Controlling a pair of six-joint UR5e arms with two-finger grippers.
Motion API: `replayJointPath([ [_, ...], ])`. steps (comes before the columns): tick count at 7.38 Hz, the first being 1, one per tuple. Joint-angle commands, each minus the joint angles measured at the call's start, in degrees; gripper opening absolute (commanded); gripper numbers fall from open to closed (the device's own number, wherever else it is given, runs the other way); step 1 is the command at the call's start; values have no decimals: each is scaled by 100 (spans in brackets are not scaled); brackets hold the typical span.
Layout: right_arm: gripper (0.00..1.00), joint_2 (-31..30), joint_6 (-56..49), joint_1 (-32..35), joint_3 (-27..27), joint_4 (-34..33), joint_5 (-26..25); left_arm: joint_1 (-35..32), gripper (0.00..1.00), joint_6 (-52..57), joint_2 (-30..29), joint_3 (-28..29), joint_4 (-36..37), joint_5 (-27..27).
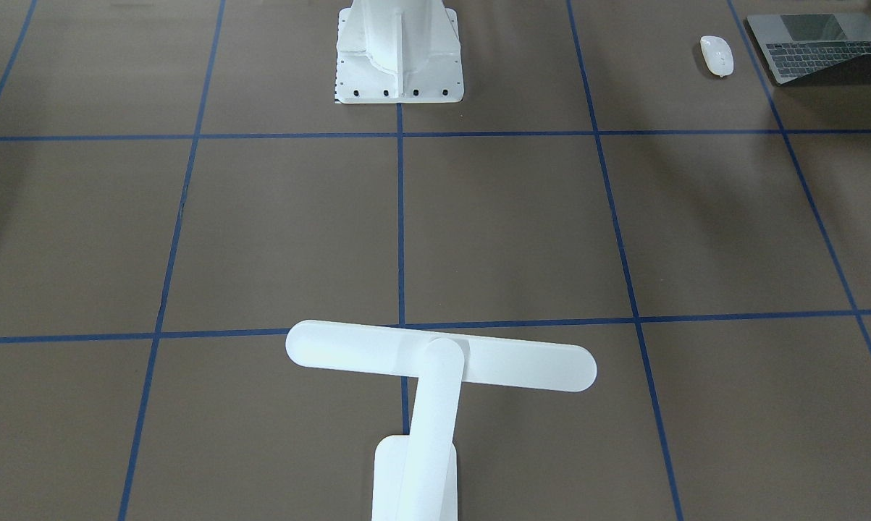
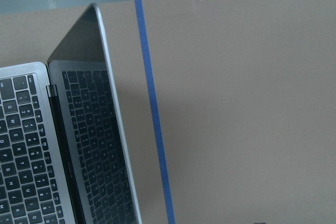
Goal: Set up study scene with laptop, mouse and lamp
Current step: 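Carry the open silver laptop in the left gripper toward the table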
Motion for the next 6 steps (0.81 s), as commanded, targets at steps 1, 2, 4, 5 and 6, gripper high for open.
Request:
replayJointPath([
  [1,99,-9,9,0,9,0,25,1,88,0,97,81,18,-12],
  [2,99,-17,9,0,9,0,16,1,85,0,115,99,114,-12],
  [4,99,-17,9,0,17,0,16,1,72,-44,106,99,186,-39],
  [5,99,-18,18,9,18,0,25,1,71,-114,98,99,186,-39],
  [6,99,-18,18,9,18,0,25,1,70,-123,89,99,186,-39],
])
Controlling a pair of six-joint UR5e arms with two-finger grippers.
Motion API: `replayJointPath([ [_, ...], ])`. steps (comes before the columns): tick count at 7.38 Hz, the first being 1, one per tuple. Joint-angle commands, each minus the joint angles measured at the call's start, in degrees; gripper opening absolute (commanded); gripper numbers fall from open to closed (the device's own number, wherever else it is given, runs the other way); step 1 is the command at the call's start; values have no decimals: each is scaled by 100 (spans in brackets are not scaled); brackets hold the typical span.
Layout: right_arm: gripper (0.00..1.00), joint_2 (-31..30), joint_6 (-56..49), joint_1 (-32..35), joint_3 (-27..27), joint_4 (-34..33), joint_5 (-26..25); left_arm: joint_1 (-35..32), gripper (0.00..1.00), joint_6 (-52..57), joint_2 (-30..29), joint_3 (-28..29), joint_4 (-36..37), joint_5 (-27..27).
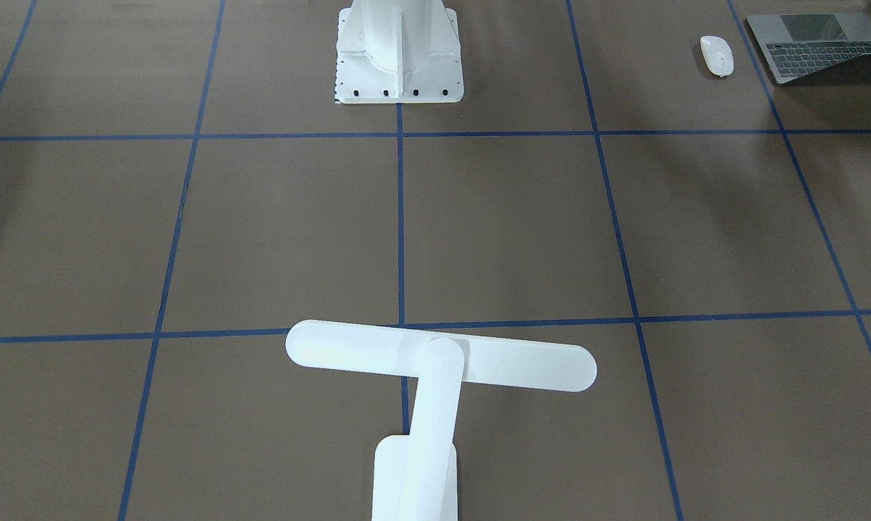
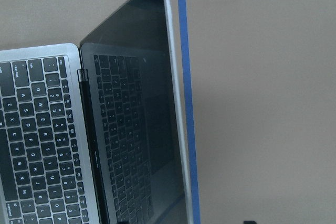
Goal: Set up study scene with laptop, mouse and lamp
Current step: 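Carry the open silver laptop in the left gripper toward the table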
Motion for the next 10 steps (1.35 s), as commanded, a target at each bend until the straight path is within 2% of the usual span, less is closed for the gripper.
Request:
replayJointPath([
  [1,99,-1,29,-5,11,0,3,0,69,-34,-27,1,5,-2],
  [4,99,-1,30,-5,28,0,3,9,69,-16,-62,141,-4,-20],
  [6,99,-1,30,-5,46,0,3,9,60,-25,-54,202,-4,-28],
  [8,99,-1,39,4,46,0,3,9,27,-16,-54,229,-4,-28],
  [9,99,-1,39,-5,46,0,12,9,4,-7,-54,220,-4,-37],
  [10,99,-1,39,4,46,0,56,9,0,1,-54,185,-4,-37],
])
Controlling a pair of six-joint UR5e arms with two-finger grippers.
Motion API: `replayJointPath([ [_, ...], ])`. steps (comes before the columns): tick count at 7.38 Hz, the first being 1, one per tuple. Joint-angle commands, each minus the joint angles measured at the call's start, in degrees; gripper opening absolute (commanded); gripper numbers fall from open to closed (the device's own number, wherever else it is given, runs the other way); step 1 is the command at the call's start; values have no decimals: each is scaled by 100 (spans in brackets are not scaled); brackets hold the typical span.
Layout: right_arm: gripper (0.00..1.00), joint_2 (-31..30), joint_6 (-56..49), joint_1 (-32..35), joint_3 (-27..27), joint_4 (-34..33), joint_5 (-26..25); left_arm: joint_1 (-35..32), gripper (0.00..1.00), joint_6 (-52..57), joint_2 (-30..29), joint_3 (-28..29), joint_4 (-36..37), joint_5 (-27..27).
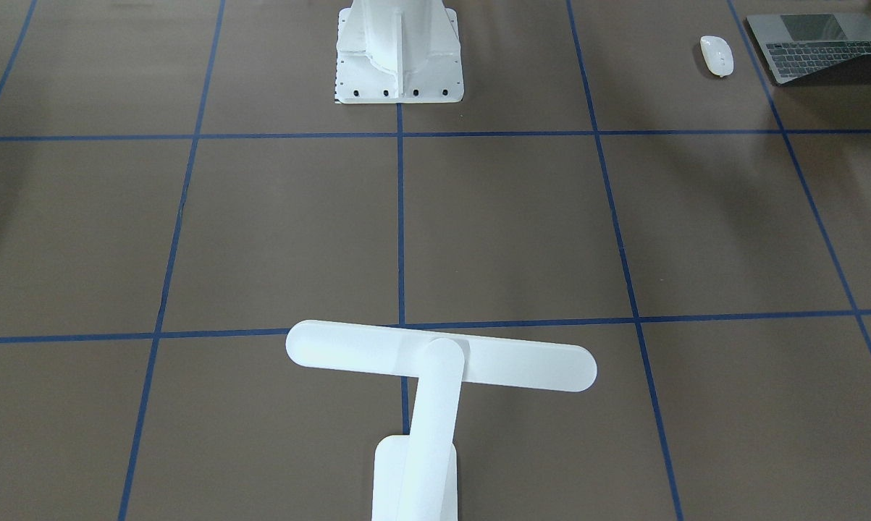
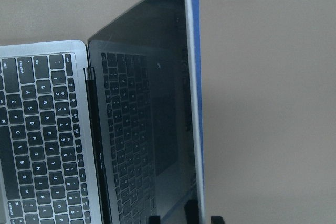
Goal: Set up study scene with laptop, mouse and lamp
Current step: 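Carry the open silver laptop in the left gripper toward the table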
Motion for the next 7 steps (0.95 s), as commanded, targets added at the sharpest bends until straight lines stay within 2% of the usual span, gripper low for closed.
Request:
replayJointPath([
  [1,99,-19,1,5,1,0,98,0,0,12,-8,-45,8,-13],
  [3,99,-19,9,5,1,0,108,0,0,12,-9,-228,226,-233],
  [5,99,-19,9,5,9,0,108,0,0,12,-200,-781,1164,-233],
  [7,99,-19,9,-4,1,0,108,0,0,-32,-473,-888,1353,-233],
])
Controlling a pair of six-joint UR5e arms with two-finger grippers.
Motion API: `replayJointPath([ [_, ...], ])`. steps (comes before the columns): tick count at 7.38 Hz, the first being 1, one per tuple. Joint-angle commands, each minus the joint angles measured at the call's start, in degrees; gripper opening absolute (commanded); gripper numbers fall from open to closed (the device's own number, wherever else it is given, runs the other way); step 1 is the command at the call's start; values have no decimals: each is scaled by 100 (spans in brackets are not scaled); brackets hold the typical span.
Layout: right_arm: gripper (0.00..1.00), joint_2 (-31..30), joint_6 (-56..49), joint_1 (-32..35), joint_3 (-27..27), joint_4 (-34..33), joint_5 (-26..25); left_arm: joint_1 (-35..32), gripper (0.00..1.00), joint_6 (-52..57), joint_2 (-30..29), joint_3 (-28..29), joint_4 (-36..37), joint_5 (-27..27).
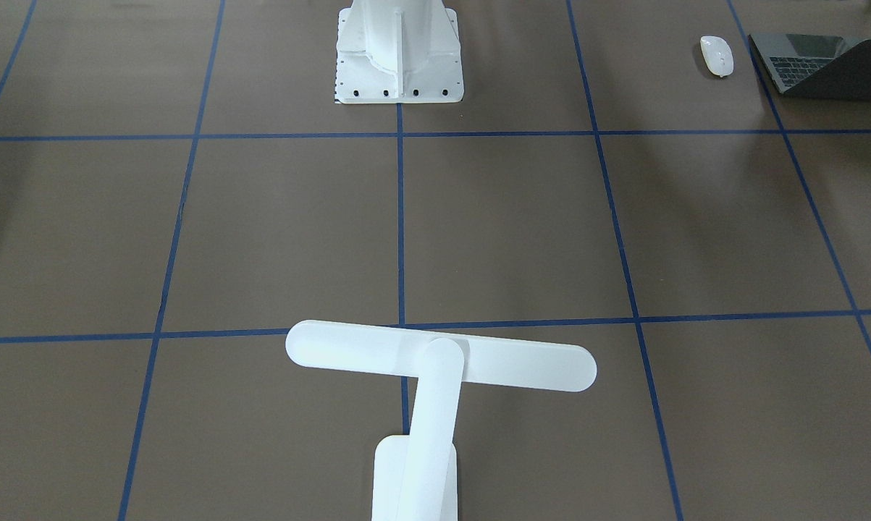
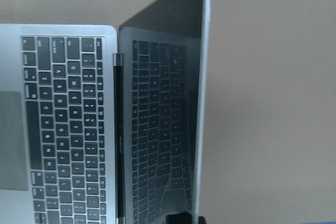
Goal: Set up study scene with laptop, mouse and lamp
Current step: 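Carry the open silver laptop in the left gripper toward the table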
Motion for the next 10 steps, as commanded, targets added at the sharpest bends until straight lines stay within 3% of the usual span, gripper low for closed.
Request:
replayJointPath([
  [1,99,0,4,6,-7,0,0,9,0,-170,-342,-111,137,-2],
  [3,99,0,4,-3,-7,0,44,192,0,-687,-773,-111,128,-28],
  [7,99,17,-5,-3,19,9,79,1044,0,-2014,-1792,-129,85,-747],
  [10,99,17,-5,-3,107,9,97,2009,0,-3242,-2810,-138,-73,-978],
])
